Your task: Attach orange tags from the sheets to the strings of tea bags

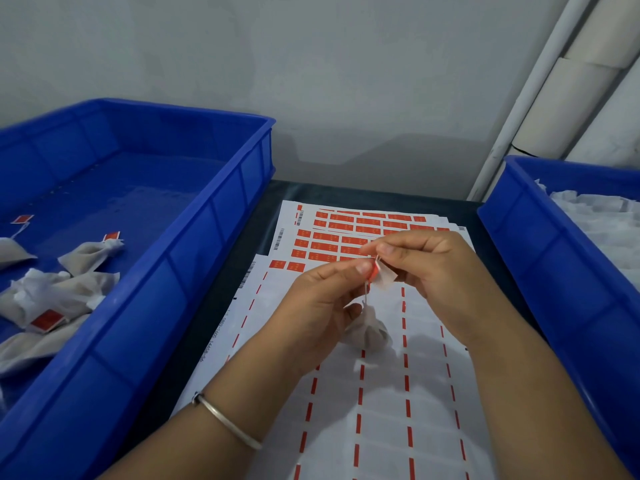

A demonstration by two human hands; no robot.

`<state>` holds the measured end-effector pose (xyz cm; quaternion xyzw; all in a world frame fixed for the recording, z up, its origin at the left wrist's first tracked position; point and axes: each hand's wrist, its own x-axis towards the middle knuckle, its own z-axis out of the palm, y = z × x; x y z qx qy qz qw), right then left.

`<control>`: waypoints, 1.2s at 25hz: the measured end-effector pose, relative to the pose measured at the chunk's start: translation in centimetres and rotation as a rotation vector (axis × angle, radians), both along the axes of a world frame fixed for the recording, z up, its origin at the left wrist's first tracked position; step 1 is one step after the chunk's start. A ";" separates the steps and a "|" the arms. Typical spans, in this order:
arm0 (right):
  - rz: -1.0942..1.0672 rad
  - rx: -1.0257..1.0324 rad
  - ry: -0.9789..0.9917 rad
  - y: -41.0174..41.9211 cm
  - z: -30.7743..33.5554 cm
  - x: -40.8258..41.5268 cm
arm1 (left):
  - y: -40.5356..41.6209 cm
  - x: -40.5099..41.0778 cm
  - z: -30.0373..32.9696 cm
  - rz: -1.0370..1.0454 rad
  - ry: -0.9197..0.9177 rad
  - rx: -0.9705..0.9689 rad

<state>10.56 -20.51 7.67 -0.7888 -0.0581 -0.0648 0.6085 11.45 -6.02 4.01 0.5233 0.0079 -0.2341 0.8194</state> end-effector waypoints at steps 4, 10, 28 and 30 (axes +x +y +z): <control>0.036 -0.052 -0.007 0.1 0.3 -0.2 | 0.1 0.1 -0.3 -0.057 -0.034 0.049; 0.036 -0.102 -0.001 0.1 0.3 -0.3 | 0.1 0.3 -0.3 -0.077 0.035 0.023; -0.126 -0.322 -0.131 1.7 3.5 -4.4 | 1.2 -2.3 3.7 0.014 -0.296 0.481; -0.138 -0.296 -0.179 2.0 4.4 -5.6 | 1.6 -3.1 5.0 0.003 -0.352 0.515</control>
